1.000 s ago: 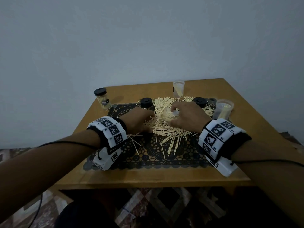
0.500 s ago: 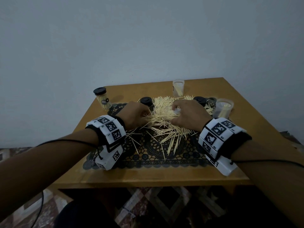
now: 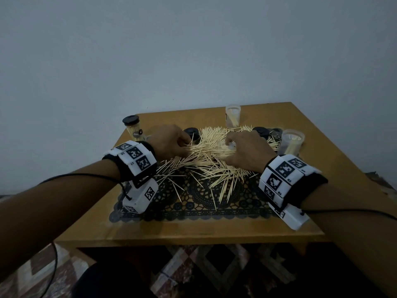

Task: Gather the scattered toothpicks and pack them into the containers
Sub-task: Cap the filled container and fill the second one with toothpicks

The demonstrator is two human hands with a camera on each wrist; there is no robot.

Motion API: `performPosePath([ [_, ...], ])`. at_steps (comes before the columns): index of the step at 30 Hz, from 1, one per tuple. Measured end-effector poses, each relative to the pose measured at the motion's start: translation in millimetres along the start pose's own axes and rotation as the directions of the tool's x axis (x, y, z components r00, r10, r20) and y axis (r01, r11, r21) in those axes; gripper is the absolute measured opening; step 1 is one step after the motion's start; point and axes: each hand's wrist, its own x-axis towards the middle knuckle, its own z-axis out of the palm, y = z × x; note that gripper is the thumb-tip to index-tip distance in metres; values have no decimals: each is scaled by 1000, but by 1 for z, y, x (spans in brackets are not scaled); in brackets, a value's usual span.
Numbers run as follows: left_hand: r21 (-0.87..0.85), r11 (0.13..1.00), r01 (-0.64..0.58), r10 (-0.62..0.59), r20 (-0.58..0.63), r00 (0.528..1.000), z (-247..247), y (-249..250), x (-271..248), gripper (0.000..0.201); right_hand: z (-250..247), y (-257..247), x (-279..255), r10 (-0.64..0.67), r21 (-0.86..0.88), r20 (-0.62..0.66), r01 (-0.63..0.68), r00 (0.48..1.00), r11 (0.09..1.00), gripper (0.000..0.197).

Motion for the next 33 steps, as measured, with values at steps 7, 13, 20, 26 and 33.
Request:
performPosePath([
  [7, 38, 999, 2, -4, 41, 999, -6, 2, 0, 18, 1, -1, 2, -12, 50, -5, 12, 1000, 999, 48],
  [13, 77, 994, -71, 68, 38, 997, -6, 21, -5, 16, 2, -2, 3, -45, 38, 18, 44, 999, 998, 49],
  [20, 121, 981, -155, 152, 30, 988, -8, 36, -6, 41, 3, -1, 2, -78, 26, 26, 77, 997, 997, 47],
  [26, 101, 975, -197, 195, 31, 980, -5, 46, -4, 41, 2, -3, 1, -103, 38, 15, 103, 995, 994, 49],
  [33, -9, 981, -193, 193, -13, 981, 3, 42, 0, 41, 3, -2, 1, -126, 30, 7, 125, 992, 992, 50],
])
